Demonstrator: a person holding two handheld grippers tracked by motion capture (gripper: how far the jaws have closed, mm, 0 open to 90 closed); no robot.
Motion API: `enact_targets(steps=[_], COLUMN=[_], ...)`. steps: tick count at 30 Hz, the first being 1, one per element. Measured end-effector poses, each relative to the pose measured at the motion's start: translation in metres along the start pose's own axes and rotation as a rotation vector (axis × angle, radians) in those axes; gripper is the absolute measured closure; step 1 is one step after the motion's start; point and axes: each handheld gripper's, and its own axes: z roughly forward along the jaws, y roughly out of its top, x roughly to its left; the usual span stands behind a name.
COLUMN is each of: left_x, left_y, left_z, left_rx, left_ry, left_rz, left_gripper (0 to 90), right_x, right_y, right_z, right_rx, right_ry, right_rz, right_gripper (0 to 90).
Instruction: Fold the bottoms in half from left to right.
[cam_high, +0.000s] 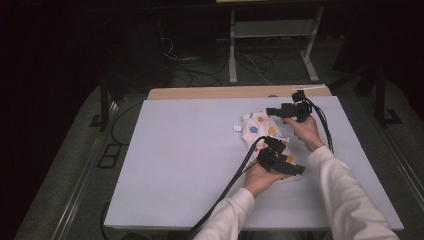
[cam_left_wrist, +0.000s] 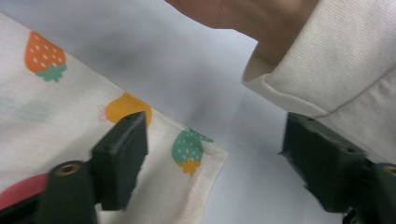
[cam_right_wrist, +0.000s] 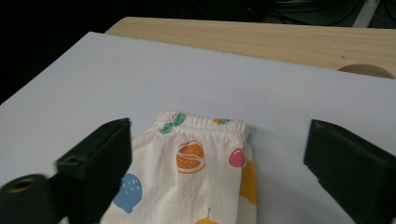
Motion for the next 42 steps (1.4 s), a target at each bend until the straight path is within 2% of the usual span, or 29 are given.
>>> enact_targets(steps=[4, 9, 12, 18, 29, 33, 36, 42], left_x=[0.003, 0.01, 0.014, 0.025, 0.049, 0.06, 0.07, 0.086], left_y=[0.002, 0.004, 0.006, 0.009, 0.016, 0.022, 0.027, 0.03], left_z=[-0.005, -0.012, -0.019, -0.036, -0.066, -0.077, -0.085, -0.098], left_rx=[-0.024, -0.049, -0.056, -0.083, -0.125, -0.115, -0.113, -0.142], left_ry=[-0.014, 0.01, 0.04, 0.08, 0.124, 0.15, 0.17, 0.19], left_rz=[0.015, 0.036, 0.054, 0.062, 0.065, 0.079, 0.072, 0.047], left_gripper=[11.3, 0.0, 0.0, 0.0, 0.0, 0.0, 0.0, 0.0], right_x=[0.001, 0.003, 0.004, 0.006, 0.014, 0.017, 0.017, 0.014], right_y=[0.0, 0.0, -0.001, -0.007, -0.007, -0.008, -0.01, -0.014], right_z=[-0.004, -0.009, -0.012, -0.014, -0.018, -0.02, -0.02, -0.019], right_rx=[-0.011, -0.024, -0.03, -0.023, -0.021, -0.03, -0.018, -0.008], right_ry=[0.008, 0.013, 0.016, 0.021, 0.031, 0.033, 0.024, 0.014], right_rz=[0.0, -0.006, -0.005, -0.003, -0.022, -0.029, -0.035, -0.025], right_gripper=[0.0, 0.0, 0.0, 0.0, 0.0, 0.0, 0.0, 0.0])
